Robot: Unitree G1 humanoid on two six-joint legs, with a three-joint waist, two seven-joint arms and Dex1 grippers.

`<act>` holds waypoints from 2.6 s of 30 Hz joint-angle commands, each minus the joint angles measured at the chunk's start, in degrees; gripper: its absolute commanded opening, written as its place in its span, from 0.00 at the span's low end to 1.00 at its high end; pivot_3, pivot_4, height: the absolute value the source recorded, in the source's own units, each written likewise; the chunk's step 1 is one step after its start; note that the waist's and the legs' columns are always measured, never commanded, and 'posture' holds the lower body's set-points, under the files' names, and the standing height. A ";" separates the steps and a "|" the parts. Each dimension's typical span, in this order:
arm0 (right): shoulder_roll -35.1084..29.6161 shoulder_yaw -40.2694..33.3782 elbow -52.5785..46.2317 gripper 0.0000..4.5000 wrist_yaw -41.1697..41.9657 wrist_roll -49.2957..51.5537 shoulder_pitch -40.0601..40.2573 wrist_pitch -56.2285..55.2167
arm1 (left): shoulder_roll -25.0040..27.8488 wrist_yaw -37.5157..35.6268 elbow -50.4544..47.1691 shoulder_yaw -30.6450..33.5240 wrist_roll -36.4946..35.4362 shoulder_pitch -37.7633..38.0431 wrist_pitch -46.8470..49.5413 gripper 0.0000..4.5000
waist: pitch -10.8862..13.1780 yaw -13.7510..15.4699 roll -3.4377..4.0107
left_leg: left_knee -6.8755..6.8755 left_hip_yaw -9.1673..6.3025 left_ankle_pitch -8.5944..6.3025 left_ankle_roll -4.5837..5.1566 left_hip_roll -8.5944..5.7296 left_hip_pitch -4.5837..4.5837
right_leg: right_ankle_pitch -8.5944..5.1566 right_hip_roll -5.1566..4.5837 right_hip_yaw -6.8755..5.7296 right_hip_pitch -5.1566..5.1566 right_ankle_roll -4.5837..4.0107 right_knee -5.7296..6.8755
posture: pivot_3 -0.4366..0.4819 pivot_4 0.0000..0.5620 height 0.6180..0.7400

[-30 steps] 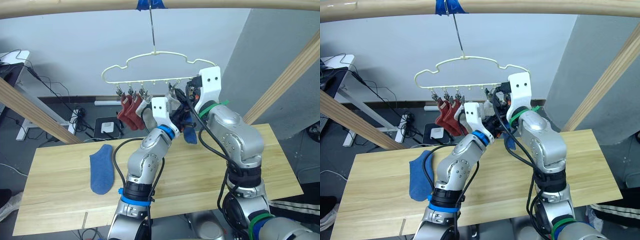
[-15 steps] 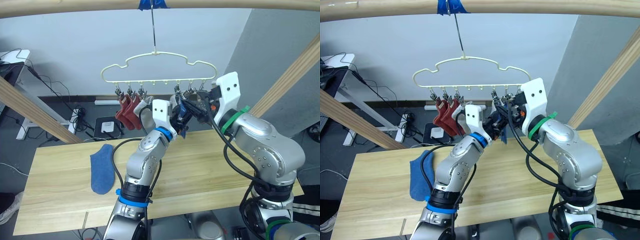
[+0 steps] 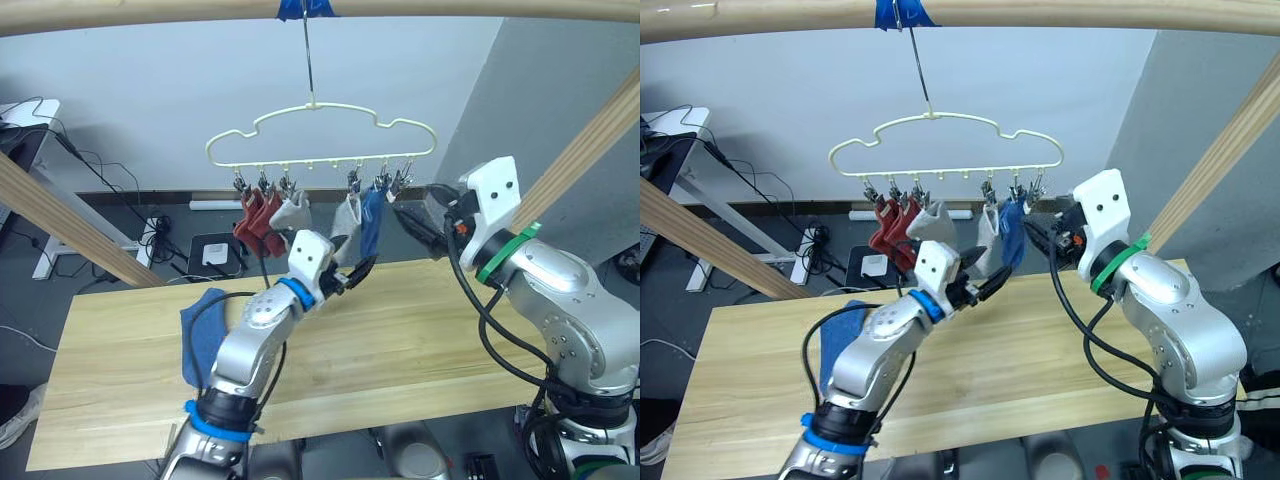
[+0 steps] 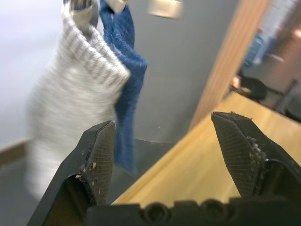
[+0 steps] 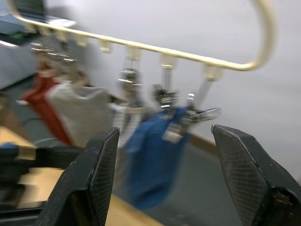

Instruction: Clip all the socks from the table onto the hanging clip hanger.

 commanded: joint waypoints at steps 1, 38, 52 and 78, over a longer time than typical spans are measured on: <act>0.28 0.83 1.84 0.73 -1.43 -3.11 1.04 -5.86 | 3.17 -4.65 -4.96 0.67 -0.56 -0.18 -2.34 0.80 | 0.00 0.09 0.00 | 0.00 0.02 0.00 0.00 -0.01 0.00 | 0.00 0.00 0.01 0.00 0.00 0.01 | 0.22 0.43 1.00; 11.34 5.01 17.92 0.52 -10.04 -11.53 -7.23 -12.06 | 10.54 -11.66 -6.61 6.53 -3.28 -6.22 -2.37 0.81 | -0.02 0.23 0.03 | 0.04 0.00 0.02 0.02 0.01 0.01 | 0.06 -0.07 0.00 -0.03 0.01 0.09 | 0.26 0.38 1.00; 16.46 3.04 16.43 0.52 -15.51 -14.50 -7.88 -8.97 | 10.33 -11.83 -5.56 6.42 -2.39 -7.04 -3.21 0.81 | -0.11 0.17 0.07 | 0.09 0.00 0.03 0.01 0.02 0.02 | 0.06 -0.08 0.01 -0.06 0.00 0.24 | 0.26 0.36 1.00; 20.40 2.95 18.17 0.44 -15.90 -13.79 -10.30 -8.33 | 10.28 -12.26 -5.25 6.42 -1.75 -7.26 -2.97 0.81 | -0.40 0.01 0.09 | 0.13 0.03 0.20 -0.01 -0.03 0.23 | 0.06 -0.07 0.06 -0.10 0.00 0.82 | 0.26 0.34 1.00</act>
